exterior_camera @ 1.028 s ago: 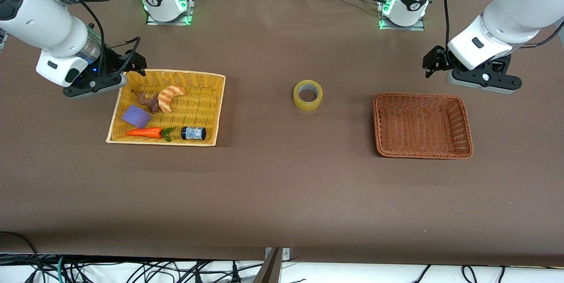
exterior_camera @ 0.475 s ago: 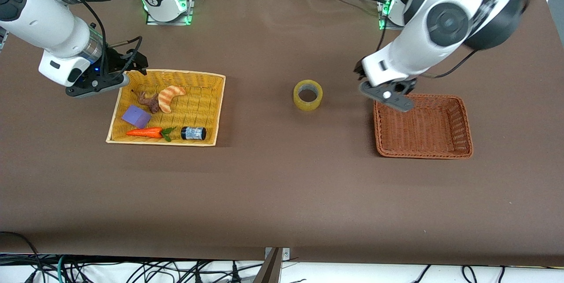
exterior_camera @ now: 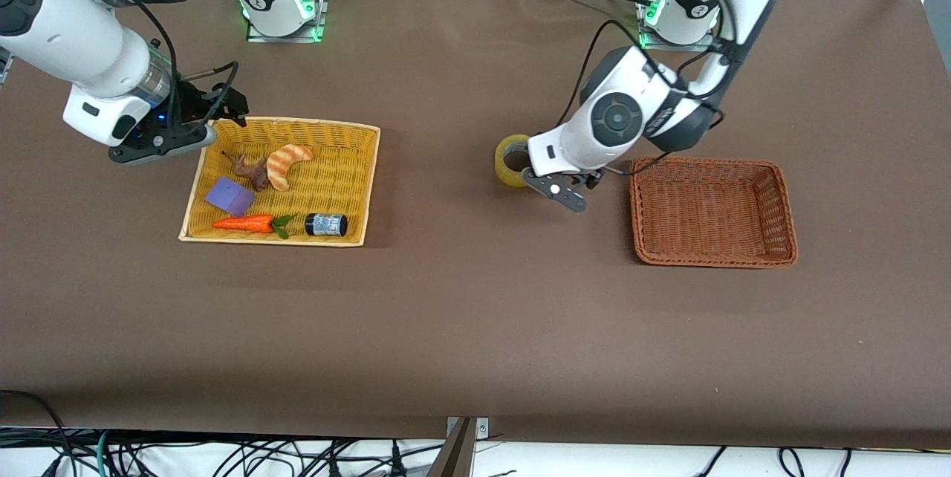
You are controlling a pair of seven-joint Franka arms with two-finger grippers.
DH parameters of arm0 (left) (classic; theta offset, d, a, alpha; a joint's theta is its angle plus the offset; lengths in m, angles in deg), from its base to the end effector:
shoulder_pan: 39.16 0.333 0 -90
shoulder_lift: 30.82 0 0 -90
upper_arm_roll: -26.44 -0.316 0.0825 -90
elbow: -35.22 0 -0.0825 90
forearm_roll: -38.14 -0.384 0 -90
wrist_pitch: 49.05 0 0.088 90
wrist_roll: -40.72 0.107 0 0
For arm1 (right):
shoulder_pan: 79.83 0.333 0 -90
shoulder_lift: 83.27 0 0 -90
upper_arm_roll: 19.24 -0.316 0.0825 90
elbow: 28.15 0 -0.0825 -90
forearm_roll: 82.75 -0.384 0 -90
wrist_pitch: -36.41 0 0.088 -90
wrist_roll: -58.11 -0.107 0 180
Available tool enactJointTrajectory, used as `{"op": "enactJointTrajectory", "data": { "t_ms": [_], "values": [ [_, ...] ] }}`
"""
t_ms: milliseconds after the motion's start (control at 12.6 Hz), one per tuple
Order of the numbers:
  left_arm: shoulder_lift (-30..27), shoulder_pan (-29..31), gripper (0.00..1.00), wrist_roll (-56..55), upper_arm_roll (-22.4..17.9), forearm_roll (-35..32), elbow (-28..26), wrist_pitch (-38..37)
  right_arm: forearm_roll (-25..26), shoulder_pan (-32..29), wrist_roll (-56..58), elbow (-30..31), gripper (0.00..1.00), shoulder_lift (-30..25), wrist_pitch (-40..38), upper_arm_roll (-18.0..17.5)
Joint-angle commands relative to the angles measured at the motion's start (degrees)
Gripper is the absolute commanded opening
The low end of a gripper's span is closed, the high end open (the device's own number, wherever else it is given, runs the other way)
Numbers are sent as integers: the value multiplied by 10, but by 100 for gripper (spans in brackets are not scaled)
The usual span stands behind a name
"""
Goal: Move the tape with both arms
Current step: 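Reach the left gripper to the tape roll on the table, then grasp the tape roll with the left gripper and carry it to the basket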
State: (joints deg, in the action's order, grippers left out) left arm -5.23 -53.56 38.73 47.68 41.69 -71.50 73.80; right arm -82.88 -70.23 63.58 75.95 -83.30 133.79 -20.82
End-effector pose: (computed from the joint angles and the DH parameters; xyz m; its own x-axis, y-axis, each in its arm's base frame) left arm 0.5109 -0.3537 0.2826 0.8468 -0.5105 -0.1492 -0.4804 -0.8545 0.1974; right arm 0.5393 0.1068 0.5192 0.9515 0.2849 -0.1158 0.2854 -0.9583 -0.0133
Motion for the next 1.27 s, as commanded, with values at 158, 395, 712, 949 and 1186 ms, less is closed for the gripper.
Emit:
{"op": "enactJointTrajectory", "data": {
  "t_ms": [158,395,712,949,1186],
  "values": [
    [29,-66,100,-34,-7,0,-66,113,-1,-3,10,-22,100,-12,-13,18],
    [52,-71,99,-118,-4,-137,-66,131,0,-3,9,-21,100,-10,-13,18],
    [68,-69,31,-137,-5,-154,-63,133,0,-3,10,-20,100,-10,-13,18],
    [70,-61,0,-155,-7,-154,-63,129,0,-3,10,-18,100,-10,-13,18],
    [48,-41,0,-158,-5,-154,-59,102,1,-2,9,-17,100,-9,-10,18]
  ]
}}
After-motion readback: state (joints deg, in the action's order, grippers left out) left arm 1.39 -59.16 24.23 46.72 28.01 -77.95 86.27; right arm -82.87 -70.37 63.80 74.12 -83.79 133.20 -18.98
